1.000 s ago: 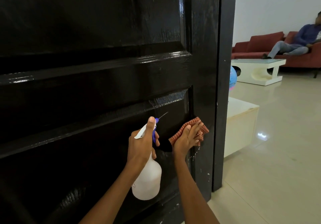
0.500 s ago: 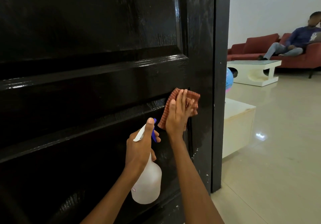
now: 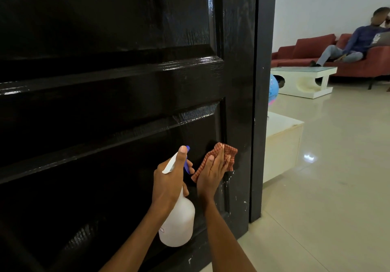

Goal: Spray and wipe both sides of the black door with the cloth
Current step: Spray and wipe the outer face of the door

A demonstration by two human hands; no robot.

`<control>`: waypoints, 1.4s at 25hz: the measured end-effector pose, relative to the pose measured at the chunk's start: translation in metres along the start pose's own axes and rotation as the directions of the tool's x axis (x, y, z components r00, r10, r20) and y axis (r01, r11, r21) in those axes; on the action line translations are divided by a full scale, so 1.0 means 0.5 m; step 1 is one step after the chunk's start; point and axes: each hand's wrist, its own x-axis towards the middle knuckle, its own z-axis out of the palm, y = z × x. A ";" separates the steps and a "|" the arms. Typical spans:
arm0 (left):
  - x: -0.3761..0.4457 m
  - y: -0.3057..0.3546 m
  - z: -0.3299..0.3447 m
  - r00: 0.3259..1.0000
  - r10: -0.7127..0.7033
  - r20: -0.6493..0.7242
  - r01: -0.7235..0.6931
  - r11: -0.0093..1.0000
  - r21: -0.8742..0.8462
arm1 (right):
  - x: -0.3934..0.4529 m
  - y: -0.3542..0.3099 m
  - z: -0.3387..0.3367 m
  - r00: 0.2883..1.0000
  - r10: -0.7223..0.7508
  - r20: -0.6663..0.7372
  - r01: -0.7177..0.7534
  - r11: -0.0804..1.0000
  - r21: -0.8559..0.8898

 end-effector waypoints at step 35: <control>-0.010 -0.053 0.044 0.998 -0.045 -0.032 0.045 0.999 -0.019 | 0.168 0.018 -0.050 0.998 -0.046 0.053 0.057 0.970 -0.235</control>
